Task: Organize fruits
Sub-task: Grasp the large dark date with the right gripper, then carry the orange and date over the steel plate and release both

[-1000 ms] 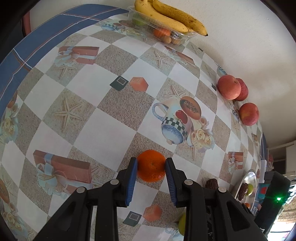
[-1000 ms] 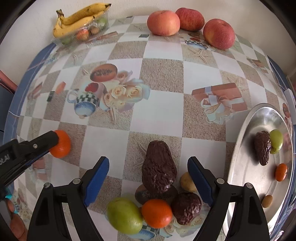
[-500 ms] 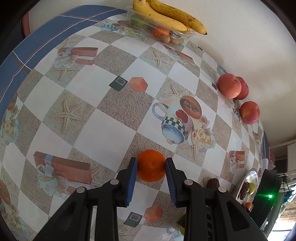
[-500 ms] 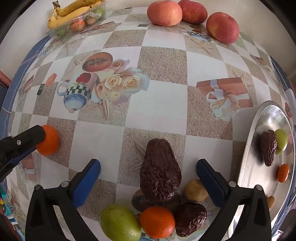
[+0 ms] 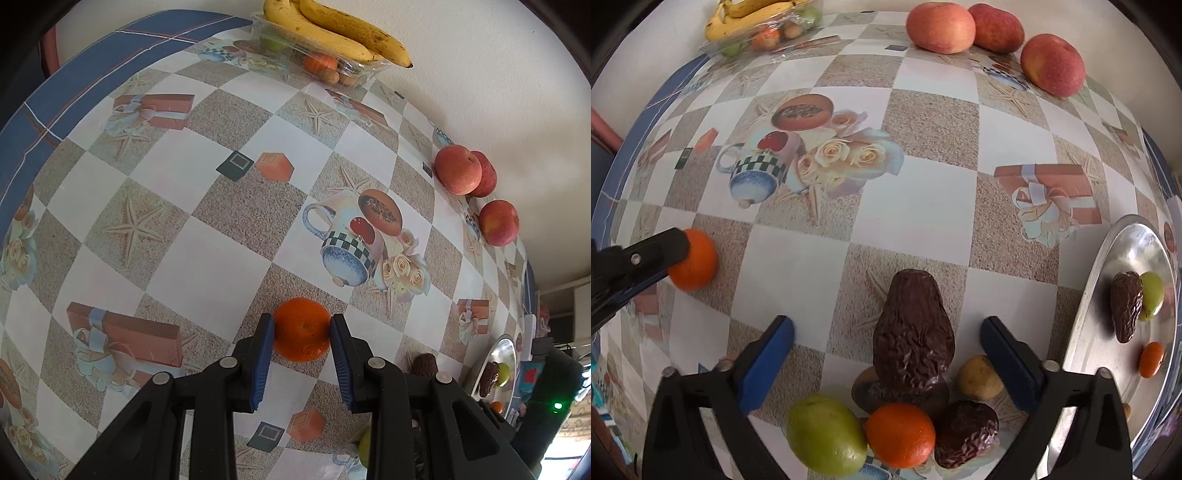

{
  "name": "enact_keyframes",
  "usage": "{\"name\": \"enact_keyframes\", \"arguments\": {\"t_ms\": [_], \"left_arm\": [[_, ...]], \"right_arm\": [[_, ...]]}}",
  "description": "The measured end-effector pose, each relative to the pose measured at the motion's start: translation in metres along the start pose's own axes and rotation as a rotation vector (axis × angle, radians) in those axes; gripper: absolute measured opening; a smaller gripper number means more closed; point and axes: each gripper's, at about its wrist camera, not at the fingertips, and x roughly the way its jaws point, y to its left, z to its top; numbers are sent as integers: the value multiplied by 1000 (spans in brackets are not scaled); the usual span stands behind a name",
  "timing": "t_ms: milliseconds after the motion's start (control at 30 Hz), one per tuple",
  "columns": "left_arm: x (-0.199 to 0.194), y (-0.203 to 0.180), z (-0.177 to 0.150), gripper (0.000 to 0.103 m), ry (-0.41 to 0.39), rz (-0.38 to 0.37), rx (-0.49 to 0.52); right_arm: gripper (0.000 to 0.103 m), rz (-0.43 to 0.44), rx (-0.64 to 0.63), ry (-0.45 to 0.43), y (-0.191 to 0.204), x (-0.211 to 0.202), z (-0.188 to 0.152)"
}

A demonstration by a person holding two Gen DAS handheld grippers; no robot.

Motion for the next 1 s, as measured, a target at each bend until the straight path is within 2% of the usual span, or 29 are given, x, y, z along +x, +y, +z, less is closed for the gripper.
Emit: {"name": "enact_keyframes", "arguments": {"t_ms": [67,100,133,233,600,1000], "left_arm": [[0,0,0,33,-1,1,1],[0,-1,0,33,-1,2,2],[0,-1,0,33,-1,2,3],[0,-2,0,33,-2,1,5],[-19,-14,1,33,-43,-41,35],[-32,-46,-12,33,-69,-67,114]], "right_arm": [[51,6,8,-8,-1,-7,0],[43,14,12,-5,-2,-9,-1],[40,28,14,-2,-2,-9,-2],[40,36,15,4,-2,-9,-5],[40,17,-16,-93,3,-51,-4],[40,17,8,-131,-18,-71,-12]]}}
